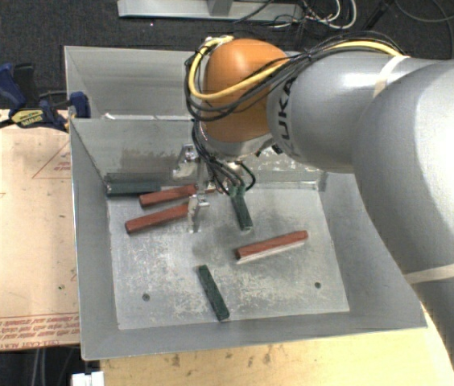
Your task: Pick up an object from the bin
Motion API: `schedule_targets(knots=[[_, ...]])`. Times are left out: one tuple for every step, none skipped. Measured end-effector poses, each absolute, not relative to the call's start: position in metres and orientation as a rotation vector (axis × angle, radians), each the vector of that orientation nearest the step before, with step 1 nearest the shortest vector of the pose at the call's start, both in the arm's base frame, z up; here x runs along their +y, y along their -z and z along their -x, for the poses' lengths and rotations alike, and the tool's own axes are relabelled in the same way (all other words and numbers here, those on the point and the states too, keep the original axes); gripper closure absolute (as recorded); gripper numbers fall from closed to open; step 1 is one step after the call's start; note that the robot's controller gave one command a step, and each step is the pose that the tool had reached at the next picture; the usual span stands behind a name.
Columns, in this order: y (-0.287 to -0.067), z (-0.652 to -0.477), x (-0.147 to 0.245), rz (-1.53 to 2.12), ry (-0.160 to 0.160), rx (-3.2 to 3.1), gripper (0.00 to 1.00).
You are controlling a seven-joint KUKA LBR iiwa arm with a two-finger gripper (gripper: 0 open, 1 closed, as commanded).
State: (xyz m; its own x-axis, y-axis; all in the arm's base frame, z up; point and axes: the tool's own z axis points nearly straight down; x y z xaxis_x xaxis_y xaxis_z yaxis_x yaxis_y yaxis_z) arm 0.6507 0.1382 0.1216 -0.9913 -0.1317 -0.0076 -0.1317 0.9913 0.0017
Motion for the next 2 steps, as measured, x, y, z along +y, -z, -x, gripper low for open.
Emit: schedule_targets(knots=[[-0.119,-0.65,0.138,0.206,-0.003,3.131,0.0],[-0.079,-0.654,0.152,0.455,-0.007,3.089,1.0]])
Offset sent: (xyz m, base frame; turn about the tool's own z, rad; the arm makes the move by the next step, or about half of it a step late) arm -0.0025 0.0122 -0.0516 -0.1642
